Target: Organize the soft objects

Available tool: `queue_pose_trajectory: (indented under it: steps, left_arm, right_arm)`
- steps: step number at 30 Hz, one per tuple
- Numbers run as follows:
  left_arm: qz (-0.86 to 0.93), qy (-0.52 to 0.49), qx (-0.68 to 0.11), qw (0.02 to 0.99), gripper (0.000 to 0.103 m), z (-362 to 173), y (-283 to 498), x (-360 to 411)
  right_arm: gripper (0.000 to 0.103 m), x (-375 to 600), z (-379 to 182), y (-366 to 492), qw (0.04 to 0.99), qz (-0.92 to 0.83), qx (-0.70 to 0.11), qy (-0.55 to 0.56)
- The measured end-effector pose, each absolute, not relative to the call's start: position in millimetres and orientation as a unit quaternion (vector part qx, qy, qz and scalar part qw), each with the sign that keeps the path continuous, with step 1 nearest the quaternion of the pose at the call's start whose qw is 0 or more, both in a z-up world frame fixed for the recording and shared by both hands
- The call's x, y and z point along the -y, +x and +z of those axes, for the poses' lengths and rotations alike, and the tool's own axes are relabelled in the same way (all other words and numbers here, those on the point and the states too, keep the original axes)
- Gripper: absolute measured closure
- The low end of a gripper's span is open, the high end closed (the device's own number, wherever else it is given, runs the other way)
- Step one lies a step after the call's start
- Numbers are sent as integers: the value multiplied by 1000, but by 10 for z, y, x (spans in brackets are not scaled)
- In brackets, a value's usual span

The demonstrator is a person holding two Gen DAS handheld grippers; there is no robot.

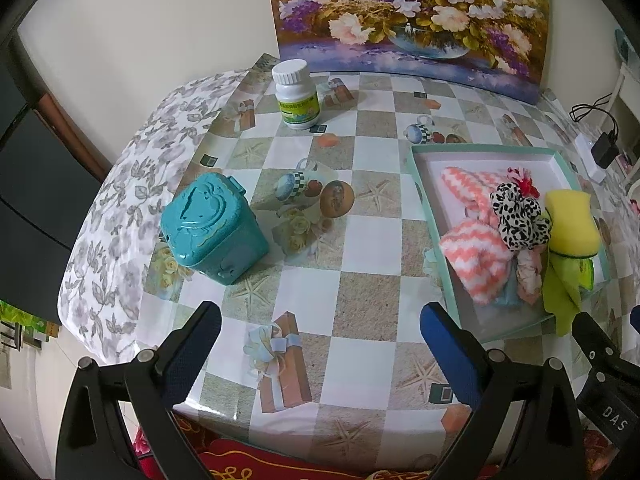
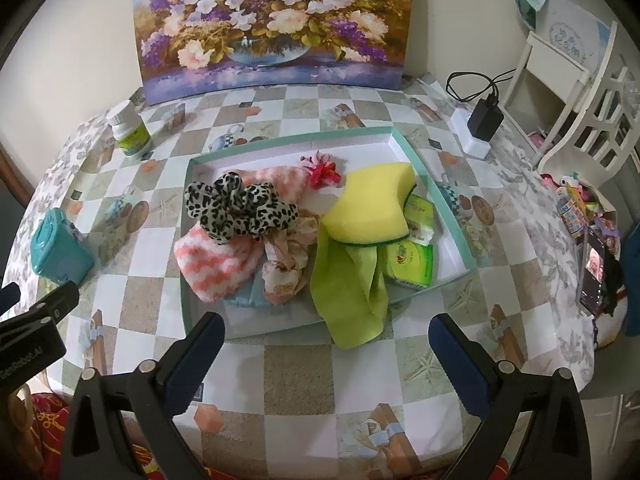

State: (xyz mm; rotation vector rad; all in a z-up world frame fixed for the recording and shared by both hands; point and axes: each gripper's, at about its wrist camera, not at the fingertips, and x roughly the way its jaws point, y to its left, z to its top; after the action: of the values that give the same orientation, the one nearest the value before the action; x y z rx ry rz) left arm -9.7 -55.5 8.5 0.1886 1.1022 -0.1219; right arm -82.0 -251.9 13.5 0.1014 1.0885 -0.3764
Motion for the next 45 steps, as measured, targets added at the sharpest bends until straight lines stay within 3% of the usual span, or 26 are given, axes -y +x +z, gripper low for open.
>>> queue_pose_trajectory:
  steps: [45]
  left_arm:
    - [-64,95,-547,829,3,-68,-28,536]
  right_arm:
    - [0,2558,-1,-773,824,-181,-534,44]
